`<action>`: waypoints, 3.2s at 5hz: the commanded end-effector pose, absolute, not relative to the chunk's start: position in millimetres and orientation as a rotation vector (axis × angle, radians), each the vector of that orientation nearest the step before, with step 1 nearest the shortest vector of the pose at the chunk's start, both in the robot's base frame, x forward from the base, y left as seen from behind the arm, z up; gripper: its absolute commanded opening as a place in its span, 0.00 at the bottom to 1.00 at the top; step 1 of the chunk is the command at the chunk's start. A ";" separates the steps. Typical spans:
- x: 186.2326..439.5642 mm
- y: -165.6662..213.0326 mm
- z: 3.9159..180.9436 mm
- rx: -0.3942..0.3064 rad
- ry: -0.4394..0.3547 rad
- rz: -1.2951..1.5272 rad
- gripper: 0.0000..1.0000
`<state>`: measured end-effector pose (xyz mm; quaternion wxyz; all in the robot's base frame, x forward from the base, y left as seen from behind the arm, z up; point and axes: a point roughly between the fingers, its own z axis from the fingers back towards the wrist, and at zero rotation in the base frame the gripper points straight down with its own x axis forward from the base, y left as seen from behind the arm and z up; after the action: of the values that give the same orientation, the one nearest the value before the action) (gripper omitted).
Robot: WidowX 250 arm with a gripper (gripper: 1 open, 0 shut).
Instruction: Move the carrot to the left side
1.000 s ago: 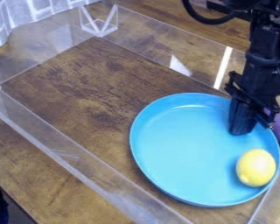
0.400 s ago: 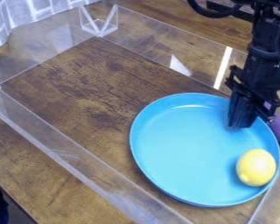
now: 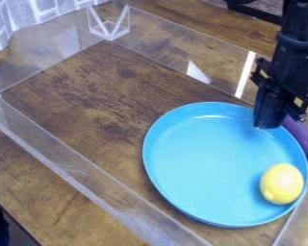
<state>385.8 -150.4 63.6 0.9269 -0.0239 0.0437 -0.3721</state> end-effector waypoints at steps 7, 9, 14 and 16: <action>367.9 -179.5 118.7 -0.026 -0.074 -0.891 1.00; 357.2 -181.1 110.7 -0.019 -0.074 -0.920 1.00; 353.9 -171.3 83.0 -0.031 -0.054 -0.936 1.00; 354.7 -174.1 69.0 -0.040 -0.041 -0.934 1.00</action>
<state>352.3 -174.5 59.5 0.8943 -0.0205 -0.0044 -0.4469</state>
